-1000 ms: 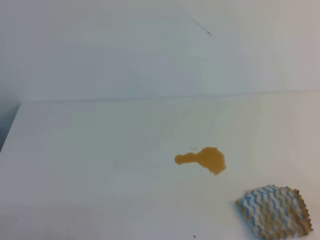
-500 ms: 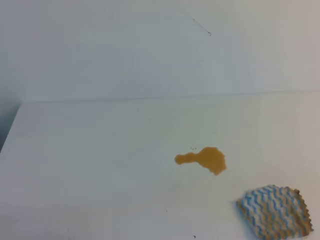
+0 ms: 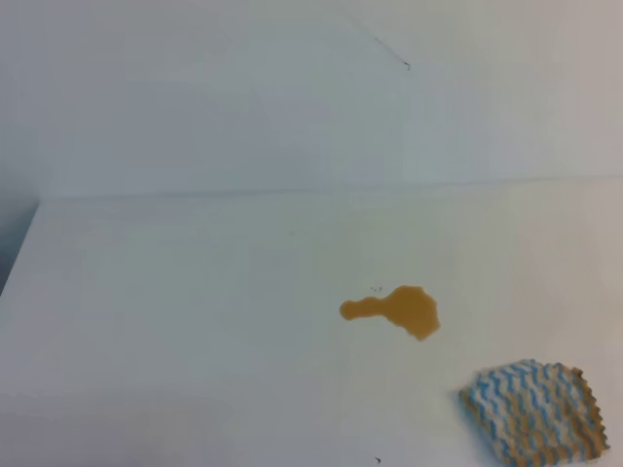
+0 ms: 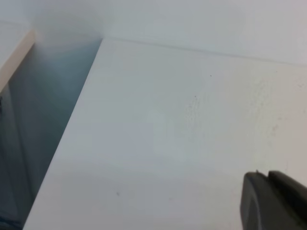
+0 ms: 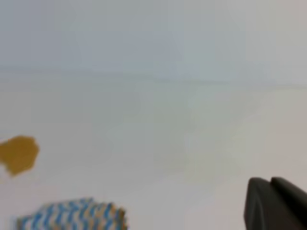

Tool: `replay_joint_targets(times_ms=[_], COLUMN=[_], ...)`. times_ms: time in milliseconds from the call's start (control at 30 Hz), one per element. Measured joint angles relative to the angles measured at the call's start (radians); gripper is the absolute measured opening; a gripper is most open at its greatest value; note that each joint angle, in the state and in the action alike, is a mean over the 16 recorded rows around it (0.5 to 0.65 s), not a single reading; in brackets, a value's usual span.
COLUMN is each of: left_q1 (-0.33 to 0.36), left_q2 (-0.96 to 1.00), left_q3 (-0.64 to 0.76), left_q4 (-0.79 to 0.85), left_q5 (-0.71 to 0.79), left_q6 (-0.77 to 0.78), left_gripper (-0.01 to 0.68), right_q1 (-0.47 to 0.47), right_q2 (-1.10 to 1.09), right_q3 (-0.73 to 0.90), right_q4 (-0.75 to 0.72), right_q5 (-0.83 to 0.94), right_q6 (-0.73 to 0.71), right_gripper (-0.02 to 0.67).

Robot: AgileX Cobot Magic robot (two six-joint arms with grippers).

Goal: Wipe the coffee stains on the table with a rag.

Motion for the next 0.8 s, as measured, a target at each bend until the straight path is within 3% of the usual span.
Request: replay_joint_targets(times_ms=[467, 800], left_q1=[0.0, 0.0], left_q2=[0.0, 0.0], left_q3=[0.0, 0.0], left_q4=[0.0, 0.0], left_q5=[0.0, 0.0], left_q6=[0.0, 0.0], left_gripper=[-0.001, -0.001], right_q1=[0.124, 0.226], right_q2=[0.732, 1.084], right_q3=[-0.017, -0.033], right_q4=[0.527, 0.637], right_q5=[-0.05, -0.109], right_q6=[-0.482, -0.58], right_gripper=[-0.003, -0.002])
